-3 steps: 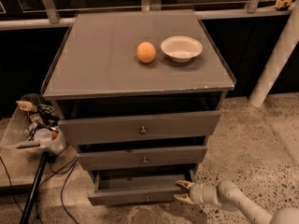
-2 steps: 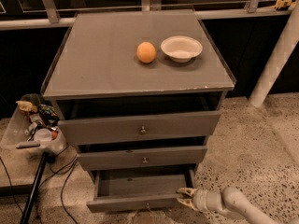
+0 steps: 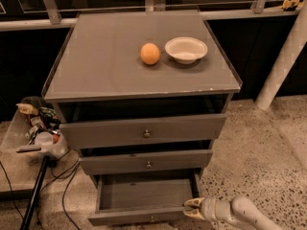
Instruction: Open bottom drawer
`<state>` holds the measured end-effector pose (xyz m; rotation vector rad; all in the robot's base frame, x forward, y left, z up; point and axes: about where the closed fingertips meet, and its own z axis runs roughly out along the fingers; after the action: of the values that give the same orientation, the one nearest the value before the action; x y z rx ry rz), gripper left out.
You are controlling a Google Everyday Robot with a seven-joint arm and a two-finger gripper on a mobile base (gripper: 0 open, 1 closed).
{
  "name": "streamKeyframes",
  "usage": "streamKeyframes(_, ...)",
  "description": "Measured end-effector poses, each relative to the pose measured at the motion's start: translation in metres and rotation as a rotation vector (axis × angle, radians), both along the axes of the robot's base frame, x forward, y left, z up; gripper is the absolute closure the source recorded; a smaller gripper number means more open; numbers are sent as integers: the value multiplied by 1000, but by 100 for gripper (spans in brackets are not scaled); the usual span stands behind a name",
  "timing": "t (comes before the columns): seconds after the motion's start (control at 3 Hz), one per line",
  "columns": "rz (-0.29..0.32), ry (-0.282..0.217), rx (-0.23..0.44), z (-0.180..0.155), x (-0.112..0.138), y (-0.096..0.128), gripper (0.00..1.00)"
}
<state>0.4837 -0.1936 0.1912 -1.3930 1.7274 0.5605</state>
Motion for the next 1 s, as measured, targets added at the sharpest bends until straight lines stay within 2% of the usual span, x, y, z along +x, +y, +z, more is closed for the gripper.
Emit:
streamKeyframes(0.33,0,0,0,0,0,0,81)
streamKeyframes(1.0,0,2,0,-1,-1,1,35)
